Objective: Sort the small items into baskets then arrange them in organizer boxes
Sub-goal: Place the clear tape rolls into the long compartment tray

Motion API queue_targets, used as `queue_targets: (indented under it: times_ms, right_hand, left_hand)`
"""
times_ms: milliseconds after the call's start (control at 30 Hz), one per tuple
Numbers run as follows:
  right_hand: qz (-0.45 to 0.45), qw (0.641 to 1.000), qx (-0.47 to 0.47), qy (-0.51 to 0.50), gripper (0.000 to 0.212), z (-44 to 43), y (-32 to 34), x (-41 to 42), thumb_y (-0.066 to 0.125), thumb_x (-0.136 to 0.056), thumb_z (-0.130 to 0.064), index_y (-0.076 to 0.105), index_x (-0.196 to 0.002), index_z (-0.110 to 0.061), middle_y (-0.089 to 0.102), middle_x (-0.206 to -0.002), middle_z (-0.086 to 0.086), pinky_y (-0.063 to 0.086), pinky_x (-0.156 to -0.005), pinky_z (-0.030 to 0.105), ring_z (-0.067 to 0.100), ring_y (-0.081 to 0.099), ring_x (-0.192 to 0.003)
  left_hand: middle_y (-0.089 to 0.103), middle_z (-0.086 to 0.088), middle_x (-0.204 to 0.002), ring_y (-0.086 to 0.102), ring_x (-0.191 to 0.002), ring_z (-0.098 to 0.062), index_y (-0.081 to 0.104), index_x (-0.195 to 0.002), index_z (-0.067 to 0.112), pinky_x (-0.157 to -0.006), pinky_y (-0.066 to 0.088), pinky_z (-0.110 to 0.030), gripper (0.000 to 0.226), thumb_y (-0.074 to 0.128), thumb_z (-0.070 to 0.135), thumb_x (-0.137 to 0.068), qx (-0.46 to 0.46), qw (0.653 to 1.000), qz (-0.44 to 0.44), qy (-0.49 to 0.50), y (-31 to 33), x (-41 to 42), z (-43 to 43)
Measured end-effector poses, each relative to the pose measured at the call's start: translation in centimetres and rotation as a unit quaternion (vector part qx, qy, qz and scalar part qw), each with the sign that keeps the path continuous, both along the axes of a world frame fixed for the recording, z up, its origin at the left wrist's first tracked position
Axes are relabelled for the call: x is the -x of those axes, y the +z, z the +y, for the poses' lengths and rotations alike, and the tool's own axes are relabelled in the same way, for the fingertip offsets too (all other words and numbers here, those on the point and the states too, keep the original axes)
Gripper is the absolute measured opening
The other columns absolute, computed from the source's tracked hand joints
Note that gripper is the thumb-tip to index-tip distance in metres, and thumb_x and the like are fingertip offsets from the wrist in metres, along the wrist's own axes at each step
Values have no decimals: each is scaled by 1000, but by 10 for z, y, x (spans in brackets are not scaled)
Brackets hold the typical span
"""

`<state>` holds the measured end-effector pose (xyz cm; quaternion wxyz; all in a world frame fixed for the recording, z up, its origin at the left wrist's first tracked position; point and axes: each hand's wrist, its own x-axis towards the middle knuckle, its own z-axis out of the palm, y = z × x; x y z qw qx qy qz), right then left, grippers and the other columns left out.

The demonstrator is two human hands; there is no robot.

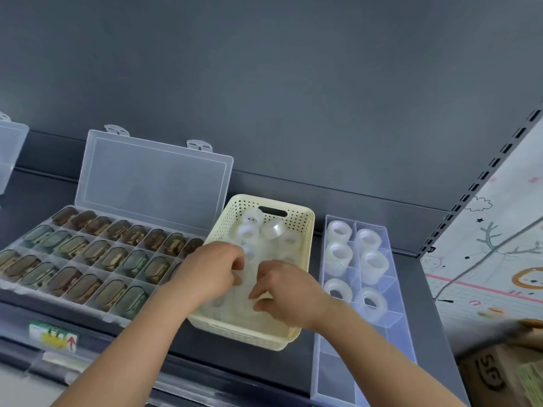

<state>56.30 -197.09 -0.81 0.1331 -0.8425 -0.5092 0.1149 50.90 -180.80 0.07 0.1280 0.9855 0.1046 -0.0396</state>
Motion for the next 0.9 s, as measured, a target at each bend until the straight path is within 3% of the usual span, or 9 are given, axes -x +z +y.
queue_targets:
  times_ms: [100, 233, 400, 567, 733, 900]
  right_hand:
    - [2, 995, -90, -54, 21, -15, 5, -8, 67, -84, -23, 73, -104, -21, 62, -106, -3, 46, -88, 32, 15, 54, -99]
    - [25, 972, -194, -131, 15, -41, 16, -15, 73, -78, -17, 76, -93, -17, 66, -95, -5, 50, -74, 30, 7, 50, -71]
    - [-1, 949, -229, -216, 14, -83, 26, -21, 74, -79, -14, 75, -93, -17, 67, -94, -5, 49, -68, 25, 7, 54, -70]
    - [-89, 934, -172, -299, 16, -126, 26, -29, 73, -81, -19, 74, -97, -19, 68, -94, -4, 50, -71, 31, 14, 58, -78]
    - [-85, 938, -97, -323, 17, -149, 21, -27, 65, -87, -24, 71, -103, -20, 66, -102, -8, 36, -73, 21, 13, 56, -94]
    - [-76, 939, -55, -331, 16, -157, 18, -26, 63, -86, -27, 71, -100, -25, 65, -101, -11, 46, -74, 24, 11, 57, -92]
  left_hand:
    - [60, 13, -92, 54, -79, -9, 60, -84, 31, -67, 43, -27, 9, 68, 29, -85, 72, 994, -79, 18, 10, -7, -7]
    - [60, 12, -87, 56, -75, -9, 63, -79, 23, -65, 41, -27, 9, 67, 21, -86, 126, 974, -189, -7, 22, -21, -26]
    - [58, 15, -86, 57, -75, -11, 63, -81, 22, -69, 46, -31, 10, 67, 14, -84, 164, 952, -255, -48, 33, -39, -59]
    - [57, 11, -86, 55, -76, -12, 62, -82, 21, -69, 46, -34, 6, 66, 17, -85, 151, 955, -225, -118, 29, -51, -89]
    - [49, 16, -84, 47, -72, -9, 56, -80, 29, -63, 38, -28, 10, 61, 24, -87, 106, 964, -157, -184, 17, -57, -113]
    - [55, 15, -94, 50, -77, -7, 61, -90, 27, -65, 37, -26, 5, 57, 25, -89, 52, 966, -119, -225, 10, -62, -124]
